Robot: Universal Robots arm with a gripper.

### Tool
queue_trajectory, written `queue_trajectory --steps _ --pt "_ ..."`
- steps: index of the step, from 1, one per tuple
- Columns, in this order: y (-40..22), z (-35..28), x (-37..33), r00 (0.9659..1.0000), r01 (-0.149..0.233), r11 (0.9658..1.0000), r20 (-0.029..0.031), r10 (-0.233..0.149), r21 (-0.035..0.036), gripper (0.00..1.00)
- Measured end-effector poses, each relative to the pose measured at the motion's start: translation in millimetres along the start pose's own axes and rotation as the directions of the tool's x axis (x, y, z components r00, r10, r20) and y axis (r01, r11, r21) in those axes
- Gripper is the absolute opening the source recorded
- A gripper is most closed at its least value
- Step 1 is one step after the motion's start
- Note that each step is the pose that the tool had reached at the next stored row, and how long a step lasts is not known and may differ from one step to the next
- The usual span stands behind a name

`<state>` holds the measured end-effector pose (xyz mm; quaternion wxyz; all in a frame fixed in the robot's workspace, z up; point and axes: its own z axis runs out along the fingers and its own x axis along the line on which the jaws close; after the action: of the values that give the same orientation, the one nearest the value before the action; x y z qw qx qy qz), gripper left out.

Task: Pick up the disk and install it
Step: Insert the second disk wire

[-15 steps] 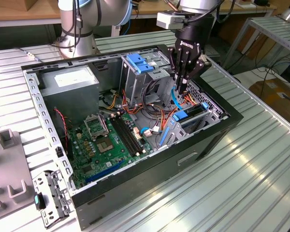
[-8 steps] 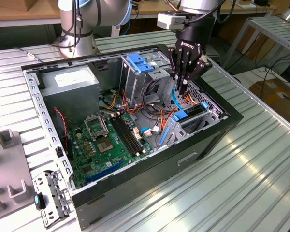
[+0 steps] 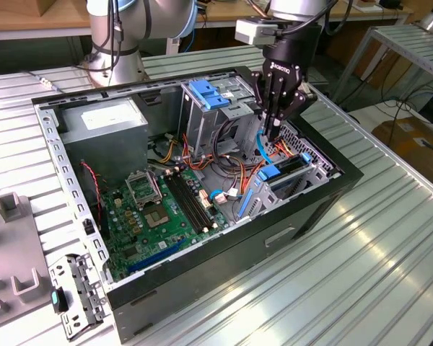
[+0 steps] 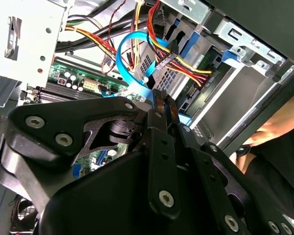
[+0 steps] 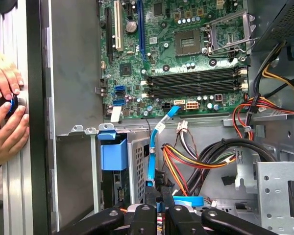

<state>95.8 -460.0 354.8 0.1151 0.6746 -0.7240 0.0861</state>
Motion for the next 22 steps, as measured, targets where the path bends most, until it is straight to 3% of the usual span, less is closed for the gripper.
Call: queue_trajectory --steps 4,8,12,15,19,21,22 --pt "1.1 0.6 2.0 1.0000 0.000 1.0000 0.0014 0.000 0.0010 0.16" --pt "3.2 1.7 5.3 0.9999 -0.001 1.0000 0.0169 0.001 0.0083 0.16" --pt "2.2 6.7 22.4 0.9996 -0.003 0.9999 0.0271 0.003 0.0138 0.16" --pt "1.2 10.3 34.7 0.9984 -0.003 0.9999 0.0565 0.002 0.0151 0.16" --pt "0.6 12.7 42.6 0.9955 -0.002 0.9999 0.0950 0.001 0.0164 0.16" --pt "0.2 14.1 47.5 0.9907 -0.002 0.9998 0.1360 -0.001 0.0174 0.16" --pt "-0.1 14.9 49.9 0.9884 -0.002 0.9998 0.1516 -0.001 0.0183 0.16"
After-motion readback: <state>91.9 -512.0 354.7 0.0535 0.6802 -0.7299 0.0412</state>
